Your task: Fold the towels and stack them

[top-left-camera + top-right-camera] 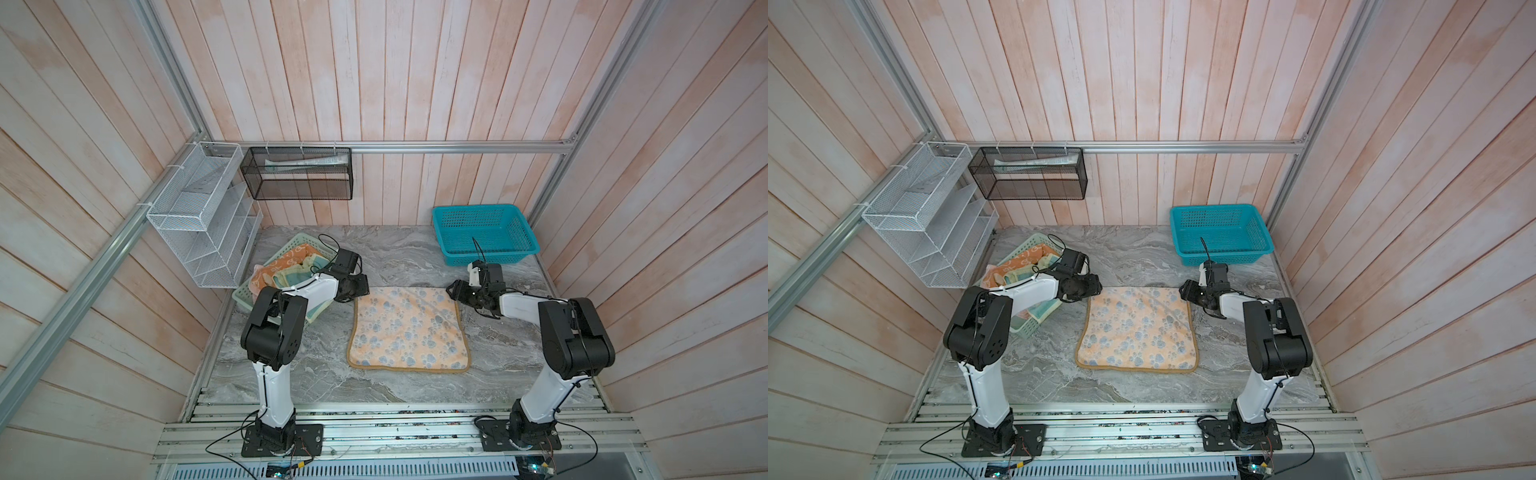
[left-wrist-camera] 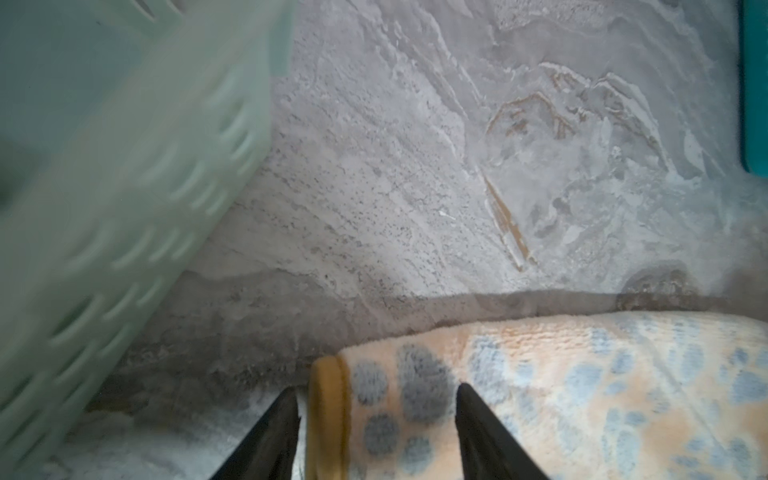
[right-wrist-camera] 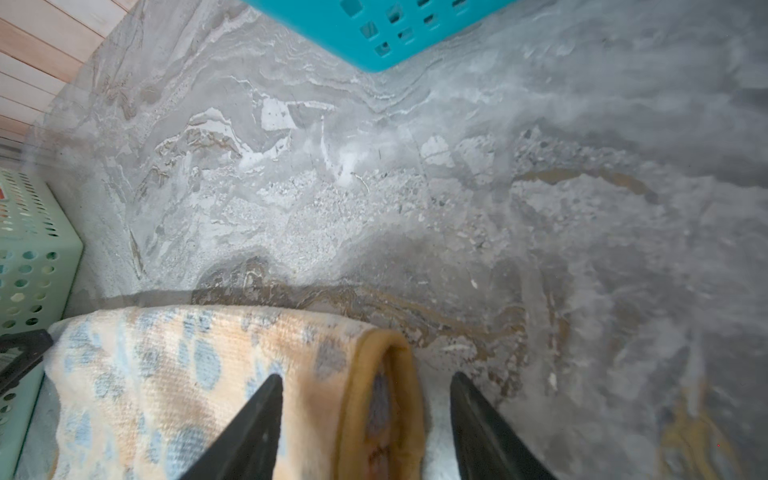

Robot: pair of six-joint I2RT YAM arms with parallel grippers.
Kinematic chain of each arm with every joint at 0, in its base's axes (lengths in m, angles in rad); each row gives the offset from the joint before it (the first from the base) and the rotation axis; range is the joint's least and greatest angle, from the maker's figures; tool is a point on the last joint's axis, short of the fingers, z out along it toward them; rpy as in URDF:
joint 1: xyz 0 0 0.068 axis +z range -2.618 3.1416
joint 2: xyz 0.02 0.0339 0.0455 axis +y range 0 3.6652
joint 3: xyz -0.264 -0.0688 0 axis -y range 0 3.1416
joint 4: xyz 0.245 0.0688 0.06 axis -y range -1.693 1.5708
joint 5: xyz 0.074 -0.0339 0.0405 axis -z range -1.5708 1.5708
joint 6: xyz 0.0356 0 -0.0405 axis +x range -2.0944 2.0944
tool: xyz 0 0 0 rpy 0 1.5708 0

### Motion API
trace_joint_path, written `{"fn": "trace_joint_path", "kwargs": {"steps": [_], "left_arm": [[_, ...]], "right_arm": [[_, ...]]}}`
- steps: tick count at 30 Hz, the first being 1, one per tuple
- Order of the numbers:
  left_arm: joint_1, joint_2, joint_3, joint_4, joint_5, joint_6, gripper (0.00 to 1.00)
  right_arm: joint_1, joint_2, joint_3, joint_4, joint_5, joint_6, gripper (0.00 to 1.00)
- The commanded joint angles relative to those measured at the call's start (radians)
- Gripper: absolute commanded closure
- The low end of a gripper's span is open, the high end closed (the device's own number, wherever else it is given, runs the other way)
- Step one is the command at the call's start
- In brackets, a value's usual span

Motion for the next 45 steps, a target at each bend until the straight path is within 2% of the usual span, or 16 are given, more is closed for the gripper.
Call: {"fn": "trace_joint_path", "kwargs": {"steps": [1, 4, 7, 8, 10, 14, 15, 19, 26, 34, 39, 45], "left_arm": [[0.022, 0.021, -0.005, 0.041, 0.026, 0.02, 0.37], [0.027, 0.036, -0.017, 0.076, 0.104, 0.025, 0.37], [0.031, 0.046, -0.03, 0.122, 0.173, 0.021, 0.42], [0.034, 0.047, -0.036, 0.143, 0.197, 0.017, 0.47], [0.046, 0.044, -0.057, 0.195, 0.259, 0.003, 0.64], [0.062, 0.001, -0.126, 0.309, 0.292, -0.009, 0.98], [0.065, -0.011, -0.139, 0.327, 0.296, -0.006, 1.0], [0.077, -0.056, -0.169, 0.37, 0.326, 0.018, 1.0], [0.09, -0.105, -0.209, 0.444, 0.407, 0.043, 1.0], [0.09, -0.157, -0.207, 0.469, 0.461, 0.074, 1.0], [0.09, -0.222, -0.25, 0.485, 0.489, 0.074, 1.0], [0.089, -0.351, -0.392, 0.523, 0.507, 0.044, 1.0]], "right_arm": [[0.008, 0.026, 0.033, 0.028, -0.014, -0.015, 0.38], [0.009, 0.035, 0.036, 0.037, -0.019, -0.019, 0.43], [0.008, 0.034, 0.035, 0.035, -0.015, -0.03, 0.55], [0.008, 0.032, 0.036, 0.032, -0.01, -0.037, 0.58], [0.005, 0.027, 0.032, 0.036, 0.005, -0.051, 0.71], [-0.021, 0.013, 0.031, 0.045, -0.022, -0.064, 0.9], [-0.03, 0.006, 0.03, 0.047, -0.033, -0.065, 0.93], [-0.075, -0.042, 0.003, 0.083, -0.087, -0.061, 1.0], [-0.125, -0.107, -0.02, 0.109, -0.195, -0.096, 1.0], [-0.151, -0.152, -0.035, 0.116, -0.26, -0.115, 1.0], [-0.175, -0.22, -0.063, 0.083, -0.283, -0.082, 1.0], [-0.186, -0.339, -0.173, -0.015, -0.296, -0.011, 1.0]]}}
